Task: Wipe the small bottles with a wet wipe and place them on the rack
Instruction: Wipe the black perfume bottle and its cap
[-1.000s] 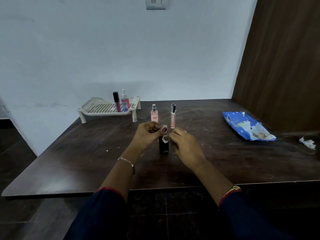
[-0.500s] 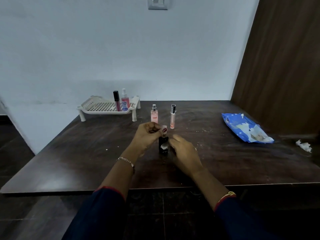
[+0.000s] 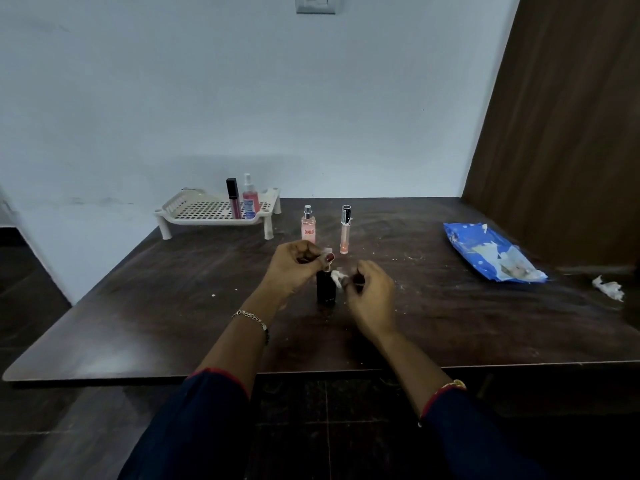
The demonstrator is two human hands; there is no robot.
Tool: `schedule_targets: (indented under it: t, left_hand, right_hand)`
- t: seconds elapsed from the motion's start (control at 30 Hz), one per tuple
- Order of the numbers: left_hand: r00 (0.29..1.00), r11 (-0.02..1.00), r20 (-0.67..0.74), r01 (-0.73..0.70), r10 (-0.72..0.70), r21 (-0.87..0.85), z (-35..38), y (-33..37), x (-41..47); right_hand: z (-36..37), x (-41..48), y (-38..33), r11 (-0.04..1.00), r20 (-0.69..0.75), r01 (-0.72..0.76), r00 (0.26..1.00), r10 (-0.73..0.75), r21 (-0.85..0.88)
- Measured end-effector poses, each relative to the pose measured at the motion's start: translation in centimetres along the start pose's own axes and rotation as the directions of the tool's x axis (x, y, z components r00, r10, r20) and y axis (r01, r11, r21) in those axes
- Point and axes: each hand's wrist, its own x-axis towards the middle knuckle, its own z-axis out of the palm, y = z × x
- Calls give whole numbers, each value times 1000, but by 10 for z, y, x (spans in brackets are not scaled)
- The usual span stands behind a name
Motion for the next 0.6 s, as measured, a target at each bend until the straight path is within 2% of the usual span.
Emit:
schedule_targets:
  t: [0.13,0.23,0.4,0.6]
  left_hand:
    - [996,998,-60,-59,60,15,3,-1,-3]
    - [995,997,-75,-70,73,44,4,-1,-3]
    - [993,990,-78,-75,85,123,4,1,-5]
    - [989,944,-50,-118,140,308,-17,9,-13]
  right_hand:
    - [5,0,-14,993,-40,7,999,-2,119]
    - [9,2,-10,976,-19,-135,990,140,170]
    - [4,7,-3,928,-11,-337,939,343,161]
    - [3,4,-11,913,60,-381,925,376,147]
